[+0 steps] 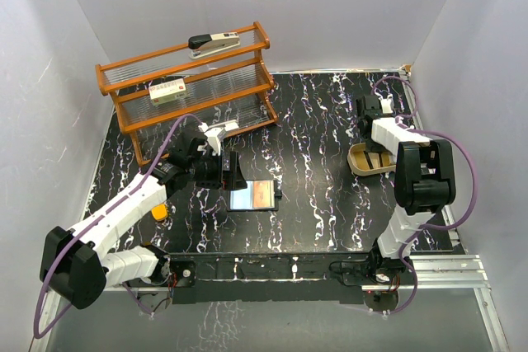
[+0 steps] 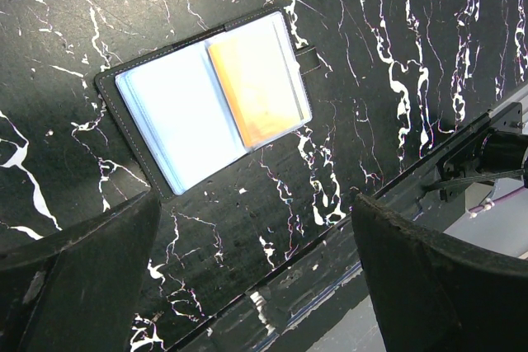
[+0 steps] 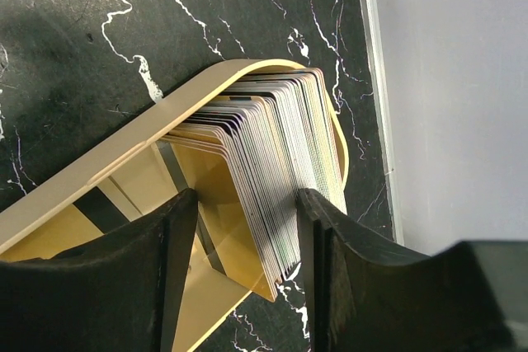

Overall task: Put the credit cards into the card holder
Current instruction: Pick up the credit card from the storage box.

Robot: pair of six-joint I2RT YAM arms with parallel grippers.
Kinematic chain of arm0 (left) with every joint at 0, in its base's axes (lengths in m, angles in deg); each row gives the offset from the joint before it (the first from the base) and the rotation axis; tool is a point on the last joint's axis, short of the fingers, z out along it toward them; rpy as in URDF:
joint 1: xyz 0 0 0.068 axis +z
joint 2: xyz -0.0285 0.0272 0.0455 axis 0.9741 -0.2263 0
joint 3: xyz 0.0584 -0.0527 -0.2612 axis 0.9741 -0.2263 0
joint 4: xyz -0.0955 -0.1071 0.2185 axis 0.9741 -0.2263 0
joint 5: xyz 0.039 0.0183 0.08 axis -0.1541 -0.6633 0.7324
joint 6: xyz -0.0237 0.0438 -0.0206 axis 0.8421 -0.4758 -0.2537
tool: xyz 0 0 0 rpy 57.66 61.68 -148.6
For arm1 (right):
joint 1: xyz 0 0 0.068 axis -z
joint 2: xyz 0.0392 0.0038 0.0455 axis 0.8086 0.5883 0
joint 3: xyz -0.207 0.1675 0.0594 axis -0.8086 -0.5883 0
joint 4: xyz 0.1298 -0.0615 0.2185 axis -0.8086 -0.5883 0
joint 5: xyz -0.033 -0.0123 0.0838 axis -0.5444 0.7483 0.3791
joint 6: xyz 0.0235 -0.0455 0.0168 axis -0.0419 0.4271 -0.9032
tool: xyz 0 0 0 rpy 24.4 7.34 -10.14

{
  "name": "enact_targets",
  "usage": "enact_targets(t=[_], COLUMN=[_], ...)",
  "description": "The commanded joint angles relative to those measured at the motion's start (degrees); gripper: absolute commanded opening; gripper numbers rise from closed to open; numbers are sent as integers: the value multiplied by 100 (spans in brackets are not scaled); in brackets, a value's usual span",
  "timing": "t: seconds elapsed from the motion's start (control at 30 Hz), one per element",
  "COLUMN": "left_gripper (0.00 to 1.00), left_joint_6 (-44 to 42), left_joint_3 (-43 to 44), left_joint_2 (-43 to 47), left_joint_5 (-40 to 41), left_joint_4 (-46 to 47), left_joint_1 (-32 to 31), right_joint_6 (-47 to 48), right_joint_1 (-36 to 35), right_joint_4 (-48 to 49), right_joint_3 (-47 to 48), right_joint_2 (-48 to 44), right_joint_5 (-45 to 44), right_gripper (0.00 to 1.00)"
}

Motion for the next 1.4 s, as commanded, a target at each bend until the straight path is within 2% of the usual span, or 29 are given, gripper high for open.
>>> enact_targets(t=[0.0,0.4,0.8,1.2,1.37], left_gripper=[99,99,99,99,99], left_joint_6=[-63,-55,-37,-45,-22], left_joint_3=[143,121,111,99,64], left_joint_2=[141,144,36,-8,-56], left_joint_5=[-35,-59,-180,-188,-161], left_joint_4=[-68,-34,24,18,0], left_joint_1=[50,68,74,103,117], right_joint_6=[32,44,-34,-27,-178], right_joint_1=[53,53,53,53,8], right_joint_4=[182,179,95,66,-135], right_joint_3=[68,173,351,430,577], right_joint_2=[-221,-247,-194,-230,-415], right_joint_5=[-321,-331,-292,-306,107], right_gripper=[46,44,36,19,14])
